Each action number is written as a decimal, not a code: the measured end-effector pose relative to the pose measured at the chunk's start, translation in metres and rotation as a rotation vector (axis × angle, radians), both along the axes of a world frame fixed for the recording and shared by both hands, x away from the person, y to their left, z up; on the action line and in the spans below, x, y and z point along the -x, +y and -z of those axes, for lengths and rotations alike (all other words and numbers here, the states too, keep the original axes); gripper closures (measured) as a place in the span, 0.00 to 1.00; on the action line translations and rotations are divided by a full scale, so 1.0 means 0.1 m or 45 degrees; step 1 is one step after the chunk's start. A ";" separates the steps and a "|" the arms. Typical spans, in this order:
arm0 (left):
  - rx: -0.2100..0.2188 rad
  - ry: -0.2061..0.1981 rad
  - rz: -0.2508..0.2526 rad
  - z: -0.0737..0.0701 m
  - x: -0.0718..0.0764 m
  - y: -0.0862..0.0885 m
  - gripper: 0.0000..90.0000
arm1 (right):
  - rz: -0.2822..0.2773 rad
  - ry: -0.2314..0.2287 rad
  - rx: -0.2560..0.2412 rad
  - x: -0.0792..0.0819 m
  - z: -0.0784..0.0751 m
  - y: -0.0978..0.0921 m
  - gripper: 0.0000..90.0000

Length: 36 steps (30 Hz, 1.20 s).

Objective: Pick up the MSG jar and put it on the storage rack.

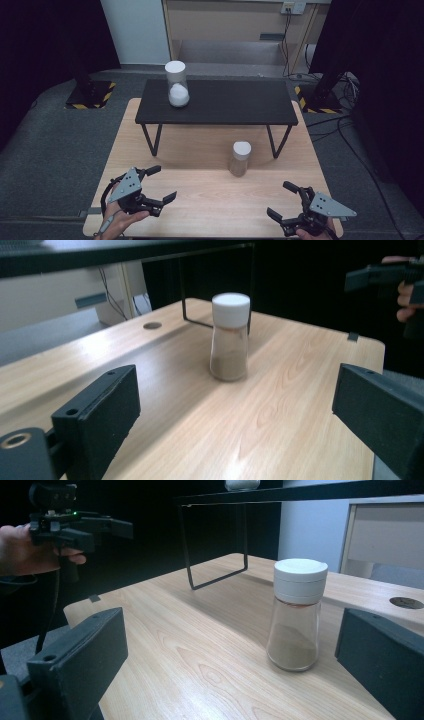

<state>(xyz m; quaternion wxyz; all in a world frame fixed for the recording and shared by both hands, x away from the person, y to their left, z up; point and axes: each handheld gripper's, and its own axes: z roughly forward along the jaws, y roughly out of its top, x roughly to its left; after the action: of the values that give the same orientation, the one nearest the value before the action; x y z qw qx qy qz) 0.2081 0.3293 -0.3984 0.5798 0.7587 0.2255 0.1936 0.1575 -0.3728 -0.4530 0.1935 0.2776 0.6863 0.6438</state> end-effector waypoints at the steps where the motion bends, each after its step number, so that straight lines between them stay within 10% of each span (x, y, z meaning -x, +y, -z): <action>1: 0.001 0.007 0.000 0.00 0.02 0.01 0.04 | 0.000 -0.001 0.000 0.00 0.00 0.00 0.01; 36: 0.078 -0.013 -0.185 0.00 0.30 0.40 0.02 | 0.003 0.001 0.003 0.00 0.00 0.00 0.01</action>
<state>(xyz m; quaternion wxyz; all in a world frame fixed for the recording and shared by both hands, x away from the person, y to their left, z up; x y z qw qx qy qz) 0.1779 0.3688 -0.3981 0.5883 0.7213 0.2827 0.2319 0.1574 -0.3726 -0.4526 0.1943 0.2786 0.6867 0.6427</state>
